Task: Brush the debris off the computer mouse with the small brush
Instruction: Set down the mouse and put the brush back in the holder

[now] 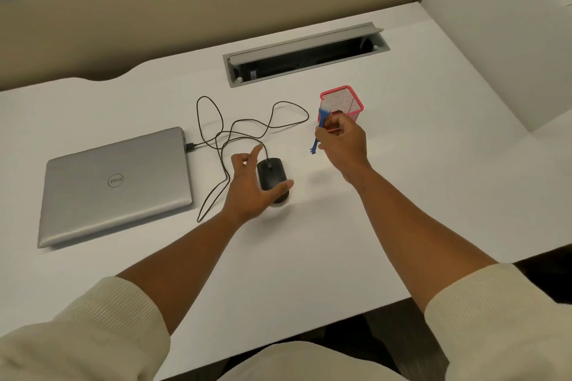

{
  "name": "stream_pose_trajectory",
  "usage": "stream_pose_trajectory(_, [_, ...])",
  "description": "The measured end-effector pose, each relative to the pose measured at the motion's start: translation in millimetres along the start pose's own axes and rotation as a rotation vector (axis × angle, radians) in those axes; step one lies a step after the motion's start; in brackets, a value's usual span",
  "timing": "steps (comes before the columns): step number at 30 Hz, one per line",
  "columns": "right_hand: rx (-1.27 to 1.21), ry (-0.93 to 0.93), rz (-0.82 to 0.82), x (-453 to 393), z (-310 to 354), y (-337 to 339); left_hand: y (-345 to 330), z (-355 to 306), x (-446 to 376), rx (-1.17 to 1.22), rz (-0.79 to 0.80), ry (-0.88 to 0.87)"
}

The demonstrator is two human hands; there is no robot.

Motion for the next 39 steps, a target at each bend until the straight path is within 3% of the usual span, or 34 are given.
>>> stream_pose_trajectory(9, [0.082,0.163,0.030,-37.6,29.6,17.1,4.6,-88.7,-48.3,0.207,-0.161,-0.083])
stream_pose_trajectory(18, [0.125,0.230,0.105,-73.9,40.9,36.8,-12.2,-154.0,-96.5,0.194,-0.169,-0.168])
stream_pose_trajectory(24, [0.193,0.253,0.110,-93.7,41.7,44.6,-10.1,-176.1,-122.7,0.206,-0.197,-0.153])
stream_pose_trajectory(39, [0.191,0.243,0.139,-109.9,39.0,52.7,-22.9,-185.0,-154.9,0.146,-0.088,-0.109])
Point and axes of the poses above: each hand's wrist, its own x-axis away from the middle knuckle, its own y-axis out of the back of the hand, z = x × y, the point moved 6 cm from there along -x, towards the middle knuckle, and after that the axes turned 4 degrees about x, right-handed, at the moved point
